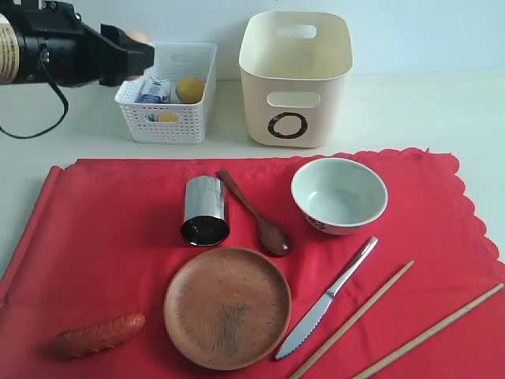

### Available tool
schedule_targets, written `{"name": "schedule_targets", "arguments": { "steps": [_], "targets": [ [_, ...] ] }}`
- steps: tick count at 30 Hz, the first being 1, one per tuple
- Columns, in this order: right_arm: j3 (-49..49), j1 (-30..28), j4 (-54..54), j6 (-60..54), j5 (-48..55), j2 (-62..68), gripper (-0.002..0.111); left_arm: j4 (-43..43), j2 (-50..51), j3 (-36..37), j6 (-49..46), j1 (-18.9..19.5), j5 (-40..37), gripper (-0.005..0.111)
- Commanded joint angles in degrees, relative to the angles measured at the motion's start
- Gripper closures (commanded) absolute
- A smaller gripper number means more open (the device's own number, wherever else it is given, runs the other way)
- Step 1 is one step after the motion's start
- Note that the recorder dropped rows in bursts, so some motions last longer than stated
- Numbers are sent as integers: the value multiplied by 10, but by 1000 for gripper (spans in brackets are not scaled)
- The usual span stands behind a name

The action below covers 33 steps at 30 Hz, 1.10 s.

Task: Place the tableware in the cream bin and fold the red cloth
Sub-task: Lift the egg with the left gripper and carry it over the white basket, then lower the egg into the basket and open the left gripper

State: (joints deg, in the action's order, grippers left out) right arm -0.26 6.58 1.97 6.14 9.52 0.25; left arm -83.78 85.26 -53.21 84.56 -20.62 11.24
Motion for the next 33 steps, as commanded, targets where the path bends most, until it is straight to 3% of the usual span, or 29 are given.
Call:
{"name": "schedule_targets", "arguments": {
  "steps": [1,20,29,33],
  "targets": [
    [3,1,-4,-1,-6,-2,108,4,33,-48,-6,0,-75,107],
    [3,1,-4,-1,-6,-2,108,-19,309,-271,-9,0,-152,107],
    [3,1,-4,-1,-6,-2,108,-19,400,-333,-1,0,-161,106],
    [3,1,-4,-1,-6,-2,108,-19,421,-346,-1,0,-163,90]
  ]
}}
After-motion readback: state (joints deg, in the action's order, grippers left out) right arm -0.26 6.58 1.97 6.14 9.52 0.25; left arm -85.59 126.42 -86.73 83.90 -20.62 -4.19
